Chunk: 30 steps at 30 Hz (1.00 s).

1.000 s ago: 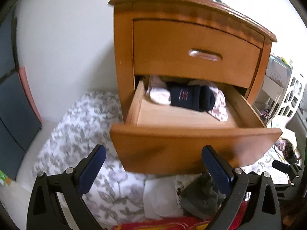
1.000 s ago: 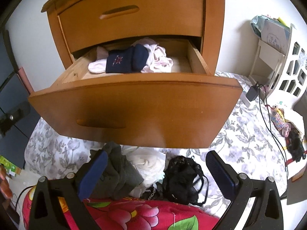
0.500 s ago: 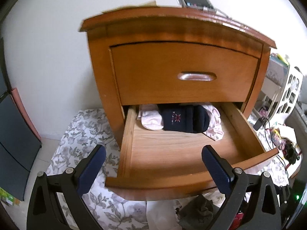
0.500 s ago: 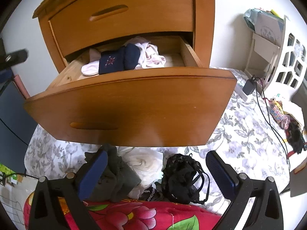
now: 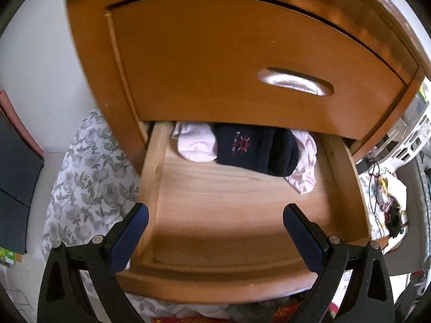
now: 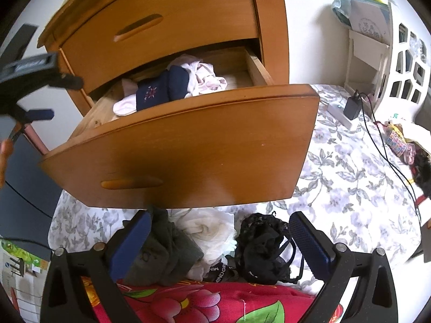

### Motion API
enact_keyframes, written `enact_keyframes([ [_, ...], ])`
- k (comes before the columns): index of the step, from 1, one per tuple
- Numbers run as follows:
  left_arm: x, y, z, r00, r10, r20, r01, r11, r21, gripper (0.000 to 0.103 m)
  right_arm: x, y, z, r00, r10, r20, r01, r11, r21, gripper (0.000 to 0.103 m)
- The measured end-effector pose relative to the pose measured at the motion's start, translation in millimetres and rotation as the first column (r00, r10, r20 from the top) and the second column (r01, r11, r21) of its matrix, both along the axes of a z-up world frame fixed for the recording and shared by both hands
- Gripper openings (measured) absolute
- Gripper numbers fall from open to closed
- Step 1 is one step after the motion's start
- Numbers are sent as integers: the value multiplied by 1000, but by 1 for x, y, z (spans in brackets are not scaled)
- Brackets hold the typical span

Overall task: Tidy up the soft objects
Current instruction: 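Reach the left gripper into the drawer toward the navy knit item, then close the left gripper on the navy knit item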

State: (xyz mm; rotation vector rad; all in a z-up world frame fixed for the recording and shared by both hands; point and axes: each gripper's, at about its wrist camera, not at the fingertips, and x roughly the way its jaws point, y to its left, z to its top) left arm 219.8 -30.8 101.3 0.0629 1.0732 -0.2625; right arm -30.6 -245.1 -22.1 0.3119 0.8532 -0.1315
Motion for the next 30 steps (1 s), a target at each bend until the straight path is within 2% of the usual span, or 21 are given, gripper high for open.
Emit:
enact_keyframes([
  [4, 15, -16, -5, 998, 9, -61, -12, 999, -52, 100, 1, 0, -1, 1000, 6, 1, -6, 1000, 10, 103],
  [7, 26, -31, -16, 993, 44, -112, -53, 995, -84, 99, 0, 0, -1, 1000, 8, 8, -8, 1000, 13, 103],
  [9, 30, -45, -22, 991, 61, -115, -69, 995, -73, 93, 0, 0, -1, 1000, 12, 13, -13, 1000, 18, 103],
  [14, 38, -75, -44, 983, 97, -155, -110, 991, -74, 88, -1, -4, -1, 1000, 19, 25, -20, 999, 51, 103],
  [15, 39, -79, -46, 981, 107, -159, -120, 990, -76, 83, -1, -4, -1, 999, 19, 27, -21, 998, 56, 103],
  [17, 41, -86, -51, 979, 132, -154, -144, 987, -71, 79, -2, -4, -1, 999, 22, 32, -24, 997, 68, 103],
  [22, 50, -95, -61, 963, 212, -167, -233, 965, -118, 77, -3, -5, -2, 999, 30, 43, -34, 995, 90, 103],
  [24, 53, -99, -64, 960, 228, -162, -249, 961, -123, 71, -3, -6, -2, 998, 32, 46, -37, 994, 103, 103],
  [30, 59, -111, -75, 946, 268, -181, -294, 946, -136, 68, -4, -9, -3, 998, 39, 54, -46, 989, 140, 103],
])
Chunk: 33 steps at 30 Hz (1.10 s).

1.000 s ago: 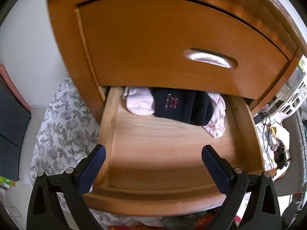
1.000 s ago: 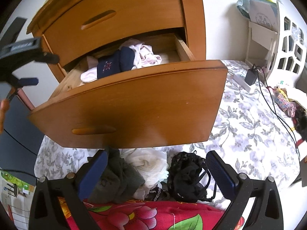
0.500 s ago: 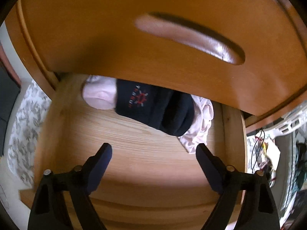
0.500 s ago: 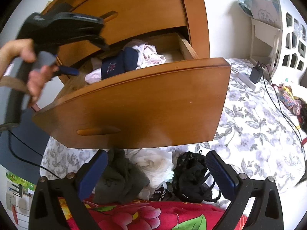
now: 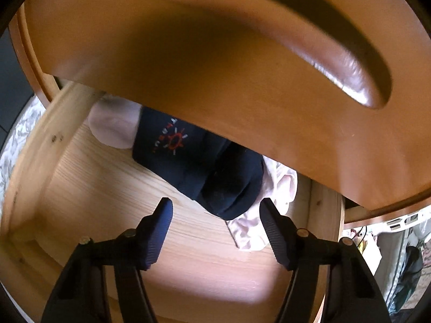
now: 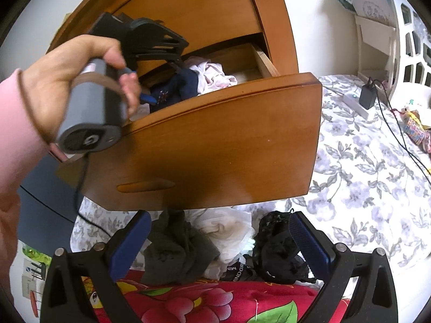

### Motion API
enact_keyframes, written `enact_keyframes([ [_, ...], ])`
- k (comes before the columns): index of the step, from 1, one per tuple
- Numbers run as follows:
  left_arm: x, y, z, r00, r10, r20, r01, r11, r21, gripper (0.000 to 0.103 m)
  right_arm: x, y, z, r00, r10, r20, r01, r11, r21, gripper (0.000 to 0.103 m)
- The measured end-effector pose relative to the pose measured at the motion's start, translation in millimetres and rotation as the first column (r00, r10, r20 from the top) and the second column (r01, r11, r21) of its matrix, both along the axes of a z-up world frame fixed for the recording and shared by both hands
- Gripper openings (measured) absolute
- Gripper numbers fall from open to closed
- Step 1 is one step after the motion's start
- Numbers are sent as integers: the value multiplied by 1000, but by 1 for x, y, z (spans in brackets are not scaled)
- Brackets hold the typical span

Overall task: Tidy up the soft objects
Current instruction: 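Close the left gripper on the navy knit item, then lift the navy knit item up out of the drawer with the left gripper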

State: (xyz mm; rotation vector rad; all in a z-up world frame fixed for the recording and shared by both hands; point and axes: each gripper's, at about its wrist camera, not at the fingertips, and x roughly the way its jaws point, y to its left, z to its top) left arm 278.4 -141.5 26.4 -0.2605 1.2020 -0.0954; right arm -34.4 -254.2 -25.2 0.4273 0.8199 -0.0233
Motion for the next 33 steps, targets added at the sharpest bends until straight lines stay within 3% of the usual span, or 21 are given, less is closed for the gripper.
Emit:
enact_keyframes([
  [3, 2, -5, -2, 1000, 7, 6, -7, 1000, 13, 57, 0, -2, -1, 1000, 2, 3, -2, 1000, 13, 103],
  [8, 13, -7, -6, 998, 57, -5, -57, 998, -8, 53, -1, -4, -2, 1000, 3, 6, -3, 1000, 31, 103],
  [11, 18, -7, -8, 995, 93, -21, -94, 995, -37, 44, -1, -5, -2, 1000, 5, 7, -5, 999, 38, 103],
  [18, 22, 1, -3, 985, 173, 2, -172, 980, -97, 39, -1, -7, -3, 1000, 7, 6, -8, 998, 57, 103],
  [29, 28, 15, -15, 966, 250, -62, -257, 946, -199, 36, 0, -8, -5, 1000, 10, 4, -10, 997, 74, 103],
  [31, 25, 17, -15, 962, 265, -60, -272, 940, -204, 33, 0, -8, -5, 1000, 9, 4, -9, 997, 76, 103],
  [33, 19, 21, -13, 957, 283, -62, -290, 937, -194, 23, 0, -8, -5, 1000, 9, 3, -9, 997, 76, 103],
])
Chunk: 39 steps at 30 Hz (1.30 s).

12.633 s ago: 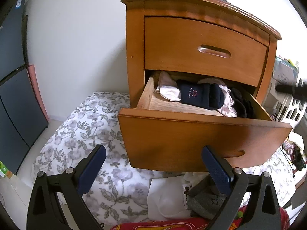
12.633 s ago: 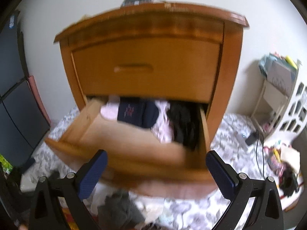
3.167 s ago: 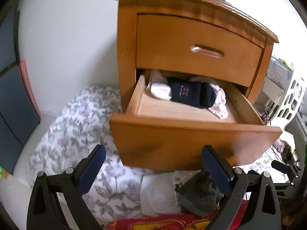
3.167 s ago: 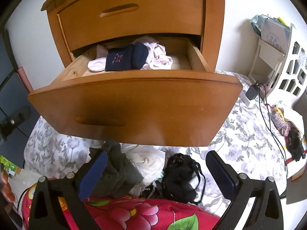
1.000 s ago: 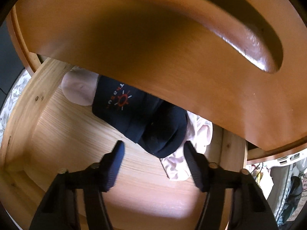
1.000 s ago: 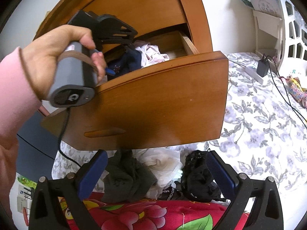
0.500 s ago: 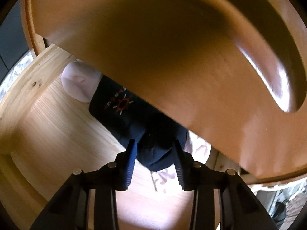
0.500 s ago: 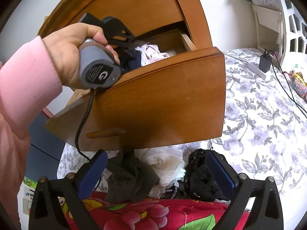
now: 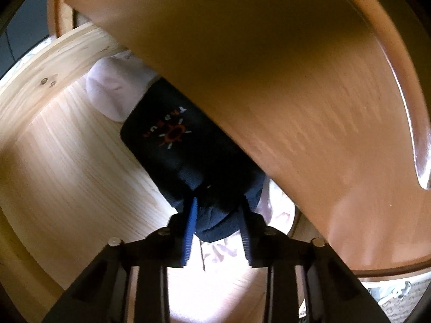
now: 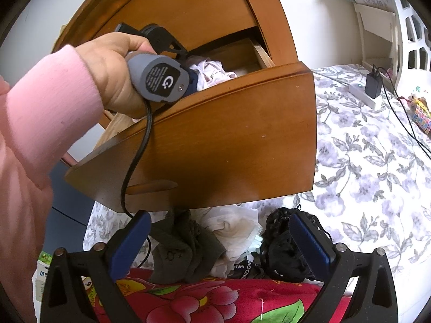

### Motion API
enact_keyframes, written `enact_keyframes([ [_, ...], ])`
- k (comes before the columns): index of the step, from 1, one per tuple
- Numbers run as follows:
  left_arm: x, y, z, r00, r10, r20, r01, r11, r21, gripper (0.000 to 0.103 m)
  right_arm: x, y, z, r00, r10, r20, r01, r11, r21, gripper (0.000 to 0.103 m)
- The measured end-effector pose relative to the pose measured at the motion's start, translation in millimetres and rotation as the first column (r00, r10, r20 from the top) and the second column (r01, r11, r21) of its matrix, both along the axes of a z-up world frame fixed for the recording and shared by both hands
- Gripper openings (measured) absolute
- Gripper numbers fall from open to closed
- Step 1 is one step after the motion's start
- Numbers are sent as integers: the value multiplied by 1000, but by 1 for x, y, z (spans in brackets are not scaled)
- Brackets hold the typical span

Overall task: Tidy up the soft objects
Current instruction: 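Lift the navy knit item up out of the drawer with the left gripper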

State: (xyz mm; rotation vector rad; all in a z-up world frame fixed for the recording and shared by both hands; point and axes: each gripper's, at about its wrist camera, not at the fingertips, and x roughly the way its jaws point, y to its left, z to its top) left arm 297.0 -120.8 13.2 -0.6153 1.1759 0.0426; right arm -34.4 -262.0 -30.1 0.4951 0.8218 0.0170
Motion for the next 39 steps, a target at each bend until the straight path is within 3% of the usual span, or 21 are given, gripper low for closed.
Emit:
enact_keyframes([
  [6, -1, 7, 8, 1000, 15, 5, -15, 1000, 17, 12, 0, -1, -1, 1000, 0, -2, 0, 1000, 6, 103],
  [17, -16, 34, 23, 1000, -21, -9, 21, 1000, -11, 10, 1, 1, -1, 1000, -9, -16, 9, 1000, -10, 103],
  [27, -42, 69, 33, 991, -131, 16, 132, 991, -32, 10, 2, 4, -1, 999, -17, -30, 16, 999, -48, 103],
  [33, -58, 94, 53, 981, -176, 79, 176, 984, 15, 10, 2, 8, 1, 999, -26, -41, 23, 996, -86, 103],
  [39, -82, 102, 53, 964, -224, 143, 212, 973, 96, 10, 4, 11, 1, 998, -31, -55, 25, 993, -116, 103],
])
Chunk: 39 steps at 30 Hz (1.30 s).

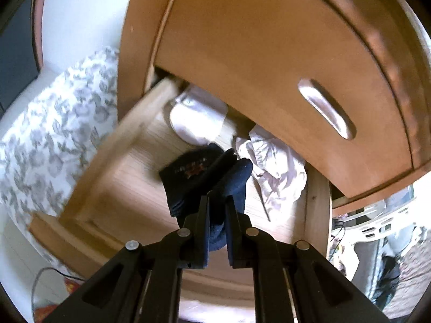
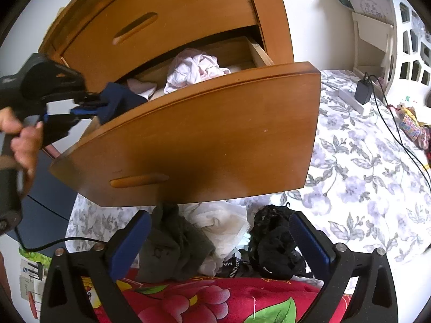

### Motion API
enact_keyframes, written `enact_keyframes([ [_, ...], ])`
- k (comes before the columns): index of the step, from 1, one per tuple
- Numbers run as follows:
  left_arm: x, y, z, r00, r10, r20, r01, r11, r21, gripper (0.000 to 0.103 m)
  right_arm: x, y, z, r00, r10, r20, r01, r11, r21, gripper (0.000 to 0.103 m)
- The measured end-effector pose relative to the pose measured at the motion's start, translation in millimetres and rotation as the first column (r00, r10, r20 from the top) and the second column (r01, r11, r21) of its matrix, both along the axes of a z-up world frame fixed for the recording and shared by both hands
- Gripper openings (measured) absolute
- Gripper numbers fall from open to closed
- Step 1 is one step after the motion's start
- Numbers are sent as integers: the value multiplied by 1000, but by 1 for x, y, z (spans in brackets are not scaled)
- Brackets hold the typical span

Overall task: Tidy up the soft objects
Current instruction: 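Lift the navy knit item up out of the drawer with the left gripper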

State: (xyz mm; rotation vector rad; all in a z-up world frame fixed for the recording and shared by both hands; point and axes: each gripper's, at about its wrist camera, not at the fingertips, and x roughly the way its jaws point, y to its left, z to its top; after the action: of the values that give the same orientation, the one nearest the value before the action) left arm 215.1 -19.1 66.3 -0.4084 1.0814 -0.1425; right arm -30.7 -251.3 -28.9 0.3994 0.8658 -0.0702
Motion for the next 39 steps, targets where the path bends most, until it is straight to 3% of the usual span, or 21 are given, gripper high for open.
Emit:
enact_keyframes([
  [5, -13, 15, 16, 996, -19, 83, 16, 999, 34, 10, 0, 3, 1, 1000, -3, -8, 3, 999, -37, 103],
  [11, -24, 30, 34, 990, -54, 128, 50, 998, 35, 10, 1, 5, 2, 1000, -10, -22, 9, 997, -75, 103],
  [19, -44, 39, 64, 965, -109, 240, 96, 993, 66, 10, 3, 9, 1, 999, -11, -39, 6, 994, -113, 103],
  [29, -91, 44, 127, 885, -190, 425, 177, 982, 71, 10, 4, 13, 1, 998, -15, -58, 6, 987, -160, 103],
  [39, -135, 59, 177, 805, -222, 550, 211, 974, 84, 10, 5, 14, 0, 997, -20, -70, 7, 983, -183, 103],
])
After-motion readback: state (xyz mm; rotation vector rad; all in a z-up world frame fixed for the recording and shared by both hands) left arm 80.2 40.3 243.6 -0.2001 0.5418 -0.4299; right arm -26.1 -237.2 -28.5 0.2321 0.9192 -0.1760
